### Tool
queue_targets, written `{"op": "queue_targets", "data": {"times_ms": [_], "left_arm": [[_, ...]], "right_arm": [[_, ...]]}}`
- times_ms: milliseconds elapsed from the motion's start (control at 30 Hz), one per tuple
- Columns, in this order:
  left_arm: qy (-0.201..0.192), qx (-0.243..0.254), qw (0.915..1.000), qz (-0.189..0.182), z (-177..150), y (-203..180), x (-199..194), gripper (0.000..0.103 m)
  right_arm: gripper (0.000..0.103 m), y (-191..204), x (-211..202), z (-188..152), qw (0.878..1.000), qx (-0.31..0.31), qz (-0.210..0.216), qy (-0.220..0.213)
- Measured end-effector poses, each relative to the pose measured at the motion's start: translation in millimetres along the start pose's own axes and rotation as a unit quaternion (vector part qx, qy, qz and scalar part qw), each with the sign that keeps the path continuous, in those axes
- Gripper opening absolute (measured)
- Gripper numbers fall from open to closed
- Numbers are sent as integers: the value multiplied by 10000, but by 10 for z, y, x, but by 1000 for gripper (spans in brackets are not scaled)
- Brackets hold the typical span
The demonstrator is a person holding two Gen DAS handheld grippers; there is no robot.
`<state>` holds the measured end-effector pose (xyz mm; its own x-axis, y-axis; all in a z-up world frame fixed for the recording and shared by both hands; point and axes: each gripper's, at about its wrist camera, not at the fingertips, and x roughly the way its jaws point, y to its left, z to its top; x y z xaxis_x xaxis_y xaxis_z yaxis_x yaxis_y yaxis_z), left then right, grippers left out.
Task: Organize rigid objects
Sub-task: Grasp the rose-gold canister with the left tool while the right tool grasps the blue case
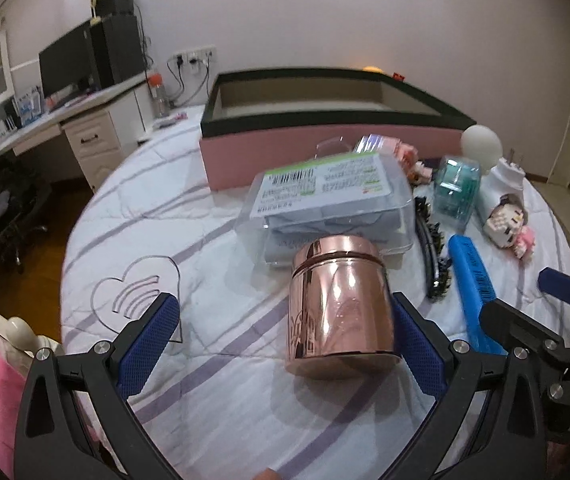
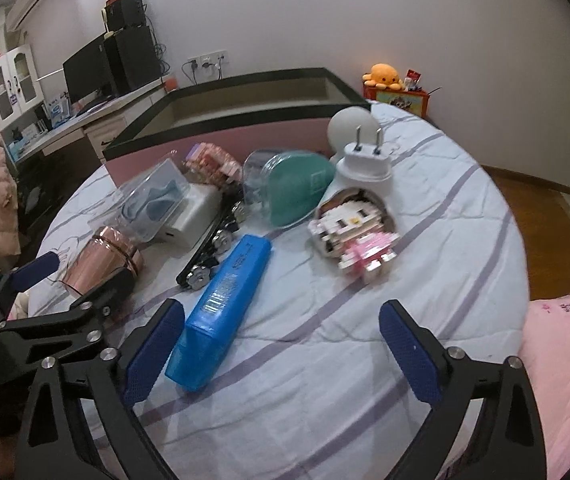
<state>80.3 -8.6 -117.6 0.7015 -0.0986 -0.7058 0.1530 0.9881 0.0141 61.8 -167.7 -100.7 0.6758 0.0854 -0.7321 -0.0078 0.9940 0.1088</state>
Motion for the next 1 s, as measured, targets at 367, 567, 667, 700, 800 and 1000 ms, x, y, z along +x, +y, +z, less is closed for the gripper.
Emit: {"op": "queue_targets", "data": {"times_ms": [367, 567, 667, 700, 800, 1000], "left_arm": [[65, -323, 9987, -401, 10, 183, 32, 75], [19, -423, 9972, -611, -32, 231, 2, 47], [-2, -504, 9967, -637, -54, 237, -13, 47], [-7, -528, 9965, -644, -57, 235, -26, 47], [-13, -572, 9960, -682, -63, 237, -64, 47], [-51, -556, 9956, -746, -72, 207, -144, 47]], "right_arm": [[66, 181, 196, 49, 9994, -284, 128, 138], [45, 227, 173, 2, 9984, -568, 28, -1], [28, 138, 127, -4, 9987, -491, 150, 13], [27, 118, 120, -8, 9987, -466, 209, 7], [27, 47, 99, -12, 9986, -394, 349, 10], [27, -51, 17, -5, 9976, -288, 626, 11]]}}
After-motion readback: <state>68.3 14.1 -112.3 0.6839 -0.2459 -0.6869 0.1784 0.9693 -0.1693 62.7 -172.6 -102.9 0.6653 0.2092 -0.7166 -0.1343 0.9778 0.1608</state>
